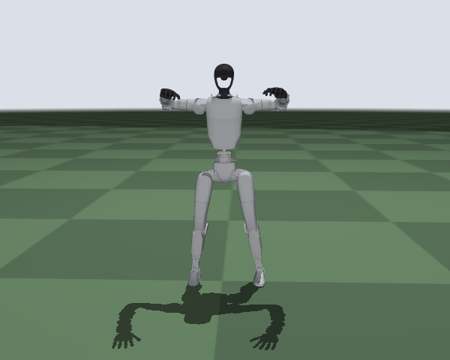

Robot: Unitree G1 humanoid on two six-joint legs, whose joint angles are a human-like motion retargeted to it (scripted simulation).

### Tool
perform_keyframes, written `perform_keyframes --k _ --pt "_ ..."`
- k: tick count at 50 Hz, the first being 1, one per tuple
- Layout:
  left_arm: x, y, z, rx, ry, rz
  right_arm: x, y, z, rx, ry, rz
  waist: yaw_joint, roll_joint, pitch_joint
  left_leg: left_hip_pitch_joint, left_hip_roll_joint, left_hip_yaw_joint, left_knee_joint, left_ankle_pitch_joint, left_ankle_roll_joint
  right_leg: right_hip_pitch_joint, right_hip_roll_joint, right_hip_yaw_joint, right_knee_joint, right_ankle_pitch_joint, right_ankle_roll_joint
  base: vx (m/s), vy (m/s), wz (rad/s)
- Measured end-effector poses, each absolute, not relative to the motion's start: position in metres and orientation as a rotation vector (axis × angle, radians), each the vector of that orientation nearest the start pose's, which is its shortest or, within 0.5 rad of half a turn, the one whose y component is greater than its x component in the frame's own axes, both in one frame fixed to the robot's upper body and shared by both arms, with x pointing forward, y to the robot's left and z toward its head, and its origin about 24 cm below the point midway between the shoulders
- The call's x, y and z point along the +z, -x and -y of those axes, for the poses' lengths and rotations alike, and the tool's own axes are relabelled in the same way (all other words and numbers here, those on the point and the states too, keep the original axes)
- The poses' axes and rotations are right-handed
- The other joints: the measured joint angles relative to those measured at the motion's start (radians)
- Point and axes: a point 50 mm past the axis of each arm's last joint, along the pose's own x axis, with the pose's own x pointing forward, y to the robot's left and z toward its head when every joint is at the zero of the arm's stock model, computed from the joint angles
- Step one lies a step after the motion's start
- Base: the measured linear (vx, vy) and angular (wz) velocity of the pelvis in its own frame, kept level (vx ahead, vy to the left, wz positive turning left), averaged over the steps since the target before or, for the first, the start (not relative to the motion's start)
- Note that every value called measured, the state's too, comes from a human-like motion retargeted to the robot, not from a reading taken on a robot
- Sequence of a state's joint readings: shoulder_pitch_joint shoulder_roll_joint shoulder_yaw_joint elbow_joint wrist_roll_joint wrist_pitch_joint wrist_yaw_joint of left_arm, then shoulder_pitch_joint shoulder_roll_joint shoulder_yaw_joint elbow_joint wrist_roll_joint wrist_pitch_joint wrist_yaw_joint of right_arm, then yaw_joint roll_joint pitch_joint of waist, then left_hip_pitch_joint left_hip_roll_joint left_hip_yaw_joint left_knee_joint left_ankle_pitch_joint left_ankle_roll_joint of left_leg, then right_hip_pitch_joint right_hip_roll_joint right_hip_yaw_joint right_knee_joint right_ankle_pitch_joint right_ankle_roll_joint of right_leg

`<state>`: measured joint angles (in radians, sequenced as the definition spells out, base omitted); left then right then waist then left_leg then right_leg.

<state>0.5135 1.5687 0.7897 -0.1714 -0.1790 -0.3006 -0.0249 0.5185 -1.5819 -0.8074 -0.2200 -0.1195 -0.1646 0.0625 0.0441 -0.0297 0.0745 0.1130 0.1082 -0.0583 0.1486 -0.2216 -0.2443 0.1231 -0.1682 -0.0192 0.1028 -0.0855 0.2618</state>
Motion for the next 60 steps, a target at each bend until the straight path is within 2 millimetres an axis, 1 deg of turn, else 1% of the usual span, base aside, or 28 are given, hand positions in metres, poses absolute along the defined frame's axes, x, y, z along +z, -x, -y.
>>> perform_keyframes --k 8,22,30,40,46,60 --pt "0.32 -0.2075 -0.2881 -0.098 -1.505 0.506 0.3174 -0.2125 0.2951 0.014 1.795 0.355 0.007 0.008 -0.009 0.032 0.007 0.017 -0.019 -0.002 -0.004 0.021 0.005 0.006 -0.01 -0.006 0.0 0.04 -0.01 -0.03" --pt "0.3224 -0.207 -0.2866 -0.094 -1.48 0.526 0.3117 -0.2134 0.2981 0.026 1.773 0.328 0.004 0.003 -0.023 0.033 0.004 0.035 -0.046 0.022 -0.001 0.011 0.001 0.005 -0.011 -0.003 0.0 0.0 0.0 0.0" --pt "0.3223 -0.2081 -0.2853 -0.097 -1.481 0.531 0.3105 -0.2149 0.2974 0.03 1.775 0.328 0.007 -0.004 -0.012 0.039 0.001 0.055 -0.065 0.045 0.0 0.007 -0.002 0.01 -0.012 0.0 0.0 0.0 0.0 0.0" --pt "0.3226 -0.2083 -0.2841 -0.103 -1.487 0.537 0.3141 -0.2144 0.3001 0.0 1.775 0.341 -0.015 0.013 -0.008 0.046 0.025 0.033 -0.114 0.042 -0.009 0.005 0.019 -0.008 -0.028 0.002 0.0 0.0 0.0 0.0" --pt "0.3227 -0.2083 -0.284 -0.102 -1.484 0.539 0.3128 -0.2131 0.3027 -0.008 1.766 0.334 -0.02 0.012 -0.001 0.023 0.02 0.02 -0.094 0.039 -0.009 -0.002 0.015 -0.014 -0.028 0.007 0.0 0.0 0.0 0.0" --pt "0.3229 -0.2084 -0.2843 -0.096 -1.479 0.548 0.3126 -0.2139 0.3 -0.002 1.767 0.347 -0.009 0.012 0.017 0.031 0.012 0.029 -0.096 0.043 -0.005 -0.004 0.007 -0.002 -0.024 0.012 0.0 0.0 0.0 0.0"
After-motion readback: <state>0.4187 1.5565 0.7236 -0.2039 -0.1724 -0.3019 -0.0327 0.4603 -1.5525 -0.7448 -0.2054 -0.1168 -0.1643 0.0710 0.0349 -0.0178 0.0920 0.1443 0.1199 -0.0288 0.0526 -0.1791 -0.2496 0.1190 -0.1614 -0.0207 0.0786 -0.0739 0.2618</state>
